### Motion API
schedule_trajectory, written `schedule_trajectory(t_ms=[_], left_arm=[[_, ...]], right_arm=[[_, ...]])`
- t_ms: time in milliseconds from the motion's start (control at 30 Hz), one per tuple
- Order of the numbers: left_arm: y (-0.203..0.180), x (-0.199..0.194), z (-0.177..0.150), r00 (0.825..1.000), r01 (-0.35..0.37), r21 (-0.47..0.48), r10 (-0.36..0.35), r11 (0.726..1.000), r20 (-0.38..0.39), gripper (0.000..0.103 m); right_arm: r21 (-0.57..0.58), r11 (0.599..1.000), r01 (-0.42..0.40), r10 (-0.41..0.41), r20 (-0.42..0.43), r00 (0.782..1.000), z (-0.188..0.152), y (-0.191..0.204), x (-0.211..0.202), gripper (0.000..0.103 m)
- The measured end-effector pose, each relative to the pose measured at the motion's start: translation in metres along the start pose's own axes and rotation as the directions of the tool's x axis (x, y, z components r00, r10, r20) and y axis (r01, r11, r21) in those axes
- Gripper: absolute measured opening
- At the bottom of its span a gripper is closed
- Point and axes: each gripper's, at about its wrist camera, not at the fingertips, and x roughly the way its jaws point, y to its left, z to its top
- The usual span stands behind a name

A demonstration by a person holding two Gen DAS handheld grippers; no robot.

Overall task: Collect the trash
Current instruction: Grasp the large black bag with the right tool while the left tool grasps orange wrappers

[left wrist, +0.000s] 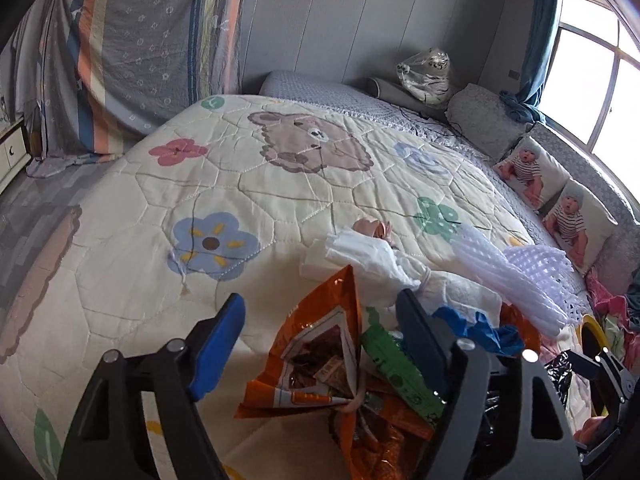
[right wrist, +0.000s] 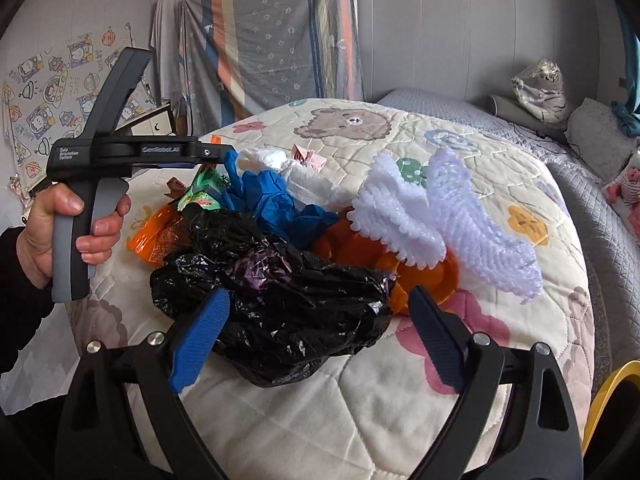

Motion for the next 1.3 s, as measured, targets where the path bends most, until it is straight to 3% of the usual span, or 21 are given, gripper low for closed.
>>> schedule_trajectory(t_ms=[267, 333, 467, 500, 533, 700, 1067, 1300], left_arm=[[0.007, 0.007, 0.004, 0.999, 0.028, -0.028, -0.028, 0.999, -0.027, 0.044], [0.007, 0.008, 0.008, 0.999, 0.035, -0.027, -0.035, 0.999, -0.026, 0.035], [0.012, 0.009, 0.011, 0.997, 0.06, -0.057, -0.062, 0.997, -0.038, 0.027], [0.013, 0.01, 0.01, 0.996, 0.071, -0.067, -0.074, 0.995, -0.043, 0.015], [0.014, 0.011, 0.01, 0.994, 0.09, -0.076, -0.094, 0.993, -0.051, 0.01], [0.015, 0.005, 0.009, 0.995, 0.093, -0.076, -0.096, 0.993, -0.038, 0.006], [0.028, -0.023, 0.016, 0.994, 0.11, -0.094, -0.107, 0.989, 0.033, 0.004], [0.032, -0.047, 0.021, 0.991, 0.109, -0.081, -0.103, 0.991, 0.085, 0.003]], right_arm=[[0.006, 1.0, -0.015, 0.015, -0.028, 1.0, -0.002, -0.002, 0.007, 0.068], [0.01, 1.0, -0.004, 0.004, -0.037, 0.999, -0.002, -0.002, 0.009, 0.055], [0.022, 1.0, -0.003, 0.004, -0.057, 0.998, -0.003, -0.005, 0.008, 0.037], [0.026, 1.0, 0.001, 0.0, -0.057, 0.998, -0.003, -0.006, 0.007, 0.032], [0.031, 1.0, 0.0, 0.002, -0.058, 0.998, -0.003, -0.007, 0.006, 0.028], [0.047, 0.999, 0.003, -0.001, -0.037, 0.999, -0.005, -0.013, -0.007, 0.019], [0.081, 0.997, -0.003, 0.0, 0.047, 0.999, 0.002, -0.024, -0.045, 0.017], [0.112, 0.992, 0.054, -0.066, 0.108, 0.992, 0.01, -0.042, -0.07, 0.017]])
